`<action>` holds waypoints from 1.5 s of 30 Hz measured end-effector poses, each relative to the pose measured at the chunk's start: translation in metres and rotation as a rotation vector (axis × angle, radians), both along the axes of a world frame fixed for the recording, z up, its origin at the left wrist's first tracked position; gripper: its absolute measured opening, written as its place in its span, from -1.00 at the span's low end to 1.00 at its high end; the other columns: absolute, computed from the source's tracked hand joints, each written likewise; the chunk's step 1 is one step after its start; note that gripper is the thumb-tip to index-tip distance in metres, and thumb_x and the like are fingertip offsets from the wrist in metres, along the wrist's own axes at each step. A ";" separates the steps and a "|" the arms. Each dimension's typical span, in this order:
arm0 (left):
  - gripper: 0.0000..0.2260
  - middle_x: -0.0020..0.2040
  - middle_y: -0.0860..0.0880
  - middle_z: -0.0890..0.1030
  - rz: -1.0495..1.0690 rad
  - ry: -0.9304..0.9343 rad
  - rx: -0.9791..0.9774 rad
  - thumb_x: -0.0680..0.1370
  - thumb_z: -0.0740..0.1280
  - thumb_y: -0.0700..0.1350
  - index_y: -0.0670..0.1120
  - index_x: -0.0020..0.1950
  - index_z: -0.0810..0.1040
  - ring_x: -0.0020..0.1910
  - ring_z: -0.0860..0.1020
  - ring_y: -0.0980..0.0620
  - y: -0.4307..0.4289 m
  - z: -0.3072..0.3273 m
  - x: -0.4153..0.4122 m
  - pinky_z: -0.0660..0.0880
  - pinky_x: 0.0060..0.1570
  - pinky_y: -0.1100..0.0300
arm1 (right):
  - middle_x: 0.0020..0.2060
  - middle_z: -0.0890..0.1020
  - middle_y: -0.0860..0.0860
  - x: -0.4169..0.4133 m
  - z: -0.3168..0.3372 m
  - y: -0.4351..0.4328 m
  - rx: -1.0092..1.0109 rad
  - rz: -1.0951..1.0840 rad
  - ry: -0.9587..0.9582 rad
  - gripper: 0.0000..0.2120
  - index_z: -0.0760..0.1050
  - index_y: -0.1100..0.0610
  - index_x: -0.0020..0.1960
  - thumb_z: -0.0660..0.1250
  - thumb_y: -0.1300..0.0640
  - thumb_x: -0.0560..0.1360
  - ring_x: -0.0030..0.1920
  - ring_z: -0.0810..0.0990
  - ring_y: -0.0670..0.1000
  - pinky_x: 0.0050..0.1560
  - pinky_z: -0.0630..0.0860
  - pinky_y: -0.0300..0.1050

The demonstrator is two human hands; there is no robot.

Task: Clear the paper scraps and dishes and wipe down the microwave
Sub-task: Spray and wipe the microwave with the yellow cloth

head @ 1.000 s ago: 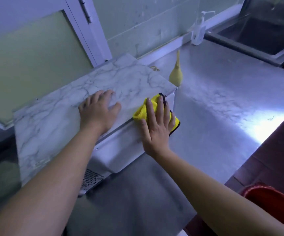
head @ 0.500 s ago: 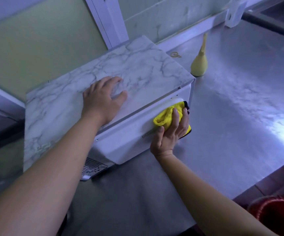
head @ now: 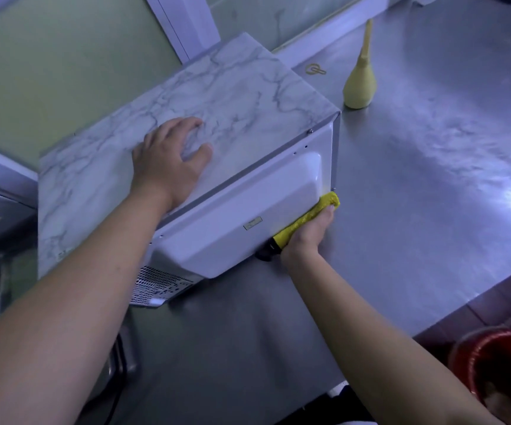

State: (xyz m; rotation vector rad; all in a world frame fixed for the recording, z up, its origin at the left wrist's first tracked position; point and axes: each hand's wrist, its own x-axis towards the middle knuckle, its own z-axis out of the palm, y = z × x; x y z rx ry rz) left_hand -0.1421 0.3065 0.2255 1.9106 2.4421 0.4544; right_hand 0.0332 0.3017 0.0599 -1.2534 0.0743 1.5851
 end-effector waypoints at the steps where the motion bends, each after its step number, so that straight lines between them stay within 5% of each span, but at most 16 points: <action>1: -0.50 0.47 0.08 0.39 -0.001 -0.002 0.001 0.48 0.15 0.24 0.18 0.41 0.42 0.44 0.32 -0.06 0.000 0.000 0.001 0.19 0.46 -0.04 | 0.18 0.65 -0.07 0.005 0.006 -0.004 -0.075 0.038 0.107 -0.45 0.49 -0.14 0.34 0.05 -0.41 0.55 0.17 0.62 0.03 0.26 0.54 0.10; 3: -0.51 0.46 0.08 0.40 0.001 -0.016 0.004 0.48 0.16 0.23 0.19 0.40 0.42 0.43 0.32 -0.06 -0.001 0.001 0.002 0.19 0.46 -0.03 | 0.05 0.72 -0.04 0.012 0.015 -0.016 -0.144 0.122 0.274 -0.41 0.61 -0.07 0.20 0.09 -0.45 0.52 0.09 0.66 0.07 0.17 0.58 0.07; 6: -0.50 0.45 0.09 0.41 0.005 -0.026 0.000 0.47 0.15 0.24 0.20 0.40 0.43 0.42 0.33 -0.06 -0.001 0.001 0.003 0.19 0.46 -0.03 | 0.08 0.71 0.06 0.017 0.019 -0.041 -0.139 0.240 0.450 -0.50 0.62 0.08 0.22 0.17 -0.27 0.59 0.15 0.64 0.14 0.25 0.53 0.11; 8: -0.49 0.46 0.08 0.41 0.005 -0.026 -0.004 0.46 0.15 0.26 0.19 0.40 0.43 0.43 0.33 -0.07 -0.001 0.001 0.002 0.20 0.46 -0.04 | -0.05 0.71 0.05 0.029 0.017 -0.057 -0.158 0.297 0.504 -0.59 0.63 0.12 0.08 0.21 -0.18 0.58 0.00 0.67 0.11 0.14 0.54 0.04; 12: -0.48 0.45 0.07 0.41 -0.003 -0.028 0.005 0.46 0.14 0.27 0.19 0.40 0.44 0.42 0.34 -0.08 -0.001 0.001 0.000 0.21 0.44 -0.04 | -0.30 0.67 0.05 0.063 0.026 -0.070 -0.143 0.228 0.330 -0.46 0.66 0.13 -0.20 0.21 -0.30 0.56 -0.32 0.69 0.06 -0.24 0.62 -0.07; 14: -0.48 0.45 0.08 0.41 -0.009 -0.030 0.007 0.46 0.14 0.27 0.19 0.39 0.43 0.42 0.33 -0.07 -0.001 0.000 0.000 0.21 0.43 -0.03 | -0.38 0.67 0.00 0.072 0.047 -0.068 -0.059 0.157 0.147 -0.47 0.70 0.01 -0.19 0.18 -0.37 0.55 -0.43 0.67 -0.01 -0.38 0.58 -0.14; 15: -0.48 0.45 0.09 0.41 -0.009 -0.033 0.005 0.47 0.13 0.28 0.19 0.40 0.43 0.42 0.33 -0.06 0.000 0.001 -0.001 0.20 0.43 -0.03 | -0.32 0.68 -0.03 0.071 0.058 -0.065 0.014 0.135 0.046 -0.50 0.68 -0.06 -0.05 0.16 -0.41 0.53 -0.38 0.68 -0.05 -0.34 0.58 -0.15; 18: -0.50 0.47 0.09 0.39 -0.014 -0.020 -0.006 0.50 0.15 0.27 0.20 0.42 0.40 0.44 0.31 -0.04 0.000 -0.001 -0.003 0.18 0.43 -0.03 | 0.26 0.56 -0.09 0.054 0.100 -0.050 0.288 0.089 -0.149 -0.28 0.45 -0.15 0.42 0.14 -0.50 0.39 0.33 0.53 0.09 0.25 0.47 0.14; 22: -0.51 0.49 0.08 0.35 -0.025 -0.024 -0.018 0.53 0.16 0.25 0.20 0.45 0.37 0.47 0.27 -0.04 0.000 -0.003 -0.003 0.14 0.44 -0.05 | 0.45 0.41 -0.17 -0.007 0.138 -0.044 0.503 0.147 -0.391 -0.37 0.31 -0.20 0.49 0.01 -0.37 0.48 0.52 0.26 -0.05 0.54 0.15 0.14; 26: -0.50 0.50 0.07 0.34 -0.034 -0.011 -0.002 0.52 0.16 0.25 0.18 0.46 0.36 0.48 0.26 -0.04 0.000 -0.003 -0.004 0.13 0.45 -0.07 | 0.61 -0.05 -0.21 -0.074 0.118 -0.064 0.497 0.213 -0.982 -0.34 -0.09 -0.24 0.58 -0.03 -0.28 0.52 0.56 -0.23 -0.22 0.54 -0.22 0.07; 29: -0.52 0.49 0.07 0.36 -0.045 -0.003 0.024 0.52 0.16 0.24 0.18 0.43 0.38 0.47 0.27 -0.04 0.001 -0.005 -0.004 0.14 0.44 -0.08 | 0.60 0.14 -0.09 -0.085 0.094 -0.067 0.540 0.081 -1.158 -0.35 0.06 -0.08 0.61 0.01 -0.22 0.56 0.59 -0.09 -0.10 0.52 -0.03 0.17; 34: -0.56 0.47 0.06 0.37 -0.057 0.021 0.046 0.54 0.18 0.22 0.18 0.41 0.39 0.46 0.27 -0.05 0.002 -0.008 -0.004 0.13 0.42 -0.08 | 0.42 0.43 0.11 -0.057 0.029 -0.066 0.985 0.017 -1.524 -0.43 0.32 0.12 0.47 0.01 -0.20 0.60 0.52 0.26 0.21 0.38 0.22 0.32; 41: -0.52 0.44 0.07 0.38 -0.046 0.006 0.034 0.47 0.11 0.26 0.19 0.36 0.40 0.44 0.28 -0.04 0.002 -0.007 -0.004 0.13 0.40 -0.07 | 0.49 0.29 0.08 -0.056 -0.017 -0.056 1.175 -0.097 -1.563 -0.48 0.30 -0.01 0.46 0.02 -0.19 0.58 0.55 0.17 0.23 0.42 0.12 0.26; 45: -0.52 0.45 0.09 0.37 -0.040 -0.003 0.026 0.47 0.11 0.27 0.21 0.37 0.39 0.45 0.26 -0.02 0.002 -0.007 -0.005 0.11 0.41 -0.07 | 0.61 0.04 -0.01 -0.067 -0.036 -0.065 1.118 -0.075 -1.484 -0.42 0.09 -0.06 0.58 -0.03 -0.19 0.59 0.59 0.06 0.21 0.46 0.04 0.32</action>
